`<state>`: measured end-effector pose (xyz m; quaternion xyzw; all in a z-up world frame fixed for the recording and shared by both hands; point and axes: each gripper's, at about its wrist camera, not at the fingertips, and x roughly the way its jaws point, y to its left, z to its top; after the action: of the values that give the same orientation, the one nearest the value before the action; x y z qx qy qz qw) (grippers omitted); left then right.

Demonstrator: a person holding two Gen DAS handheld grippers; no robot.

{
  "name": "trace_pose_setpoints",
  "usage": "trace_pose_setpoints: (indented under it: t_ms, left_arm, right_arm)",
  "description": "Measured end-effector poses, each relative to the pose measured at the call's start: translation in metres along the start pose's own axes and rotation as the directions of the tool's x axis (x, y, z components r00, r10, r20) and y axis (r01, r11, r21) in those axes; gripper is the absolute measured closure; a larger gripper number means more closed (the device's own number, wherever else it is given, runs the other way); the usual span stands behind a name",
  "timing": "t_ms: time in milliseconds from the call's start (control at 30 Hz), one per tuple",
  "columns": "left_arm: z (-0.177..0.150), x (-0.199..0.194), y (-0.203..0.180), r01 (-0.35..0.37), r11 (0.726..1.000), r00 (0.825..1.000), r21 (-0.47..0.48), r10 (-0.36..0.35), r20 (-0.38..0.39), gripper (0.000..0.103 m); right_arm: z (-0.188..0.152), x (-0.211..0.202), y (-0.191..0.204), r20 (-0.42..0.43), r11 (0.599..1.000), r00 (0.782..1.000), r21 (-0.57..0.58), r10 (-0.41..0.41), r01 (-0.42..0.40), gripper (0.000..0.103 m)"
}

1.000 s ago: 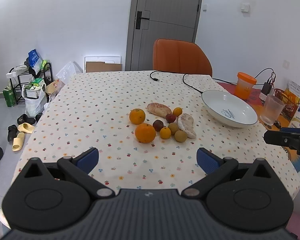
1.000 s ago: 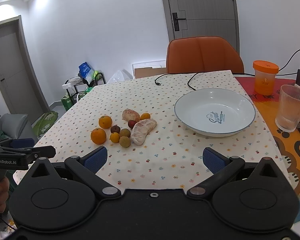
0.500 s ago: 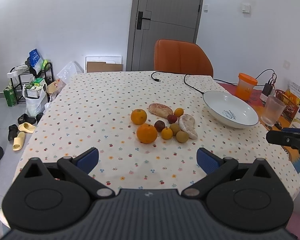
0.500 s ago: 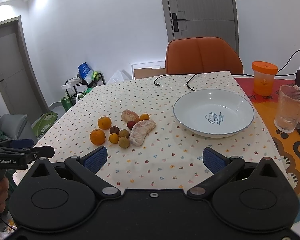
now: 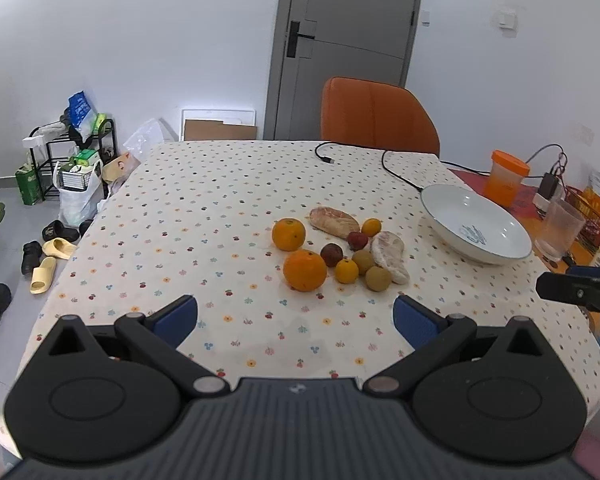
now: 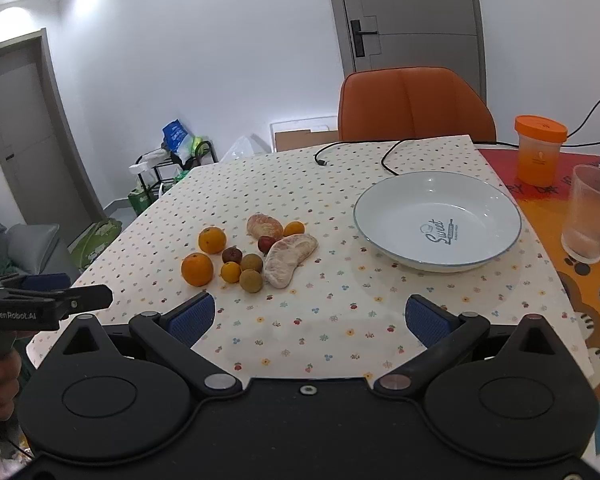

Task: Organize fruits
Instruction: 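Grasp the peeled pomelo segment with the right tool while the left tool grasps a large orange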

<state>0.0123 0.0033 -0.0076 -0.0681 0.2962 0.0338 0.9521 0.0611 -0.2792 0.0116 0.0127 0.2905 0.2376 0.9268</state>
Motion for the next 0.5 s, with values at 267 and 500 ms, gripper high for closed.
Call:
trace_pose_setpoints:
  t_ms: [267, 500]
  left_arm:
    - [0.009, 0.013, 0.001, -0.028, 0.999, 0.999, -0.018, 0.029, 0.027, 0.0]
    - [0.014, 0.025, -0.001, -0.017, 1.0, 0.999, -0.021, 0.017, 0.044, 0.0]
  right_arm:
    - [0.007, 0.019, -0.009, -0.006, 1.0, 1.0, 0.004, 0.019, -0.019, 0.0]
    - [0.011, 0.029, -0.018, 0.013, 0.998, 0.998, 0.023, 0.055, -0.056, 0.0]
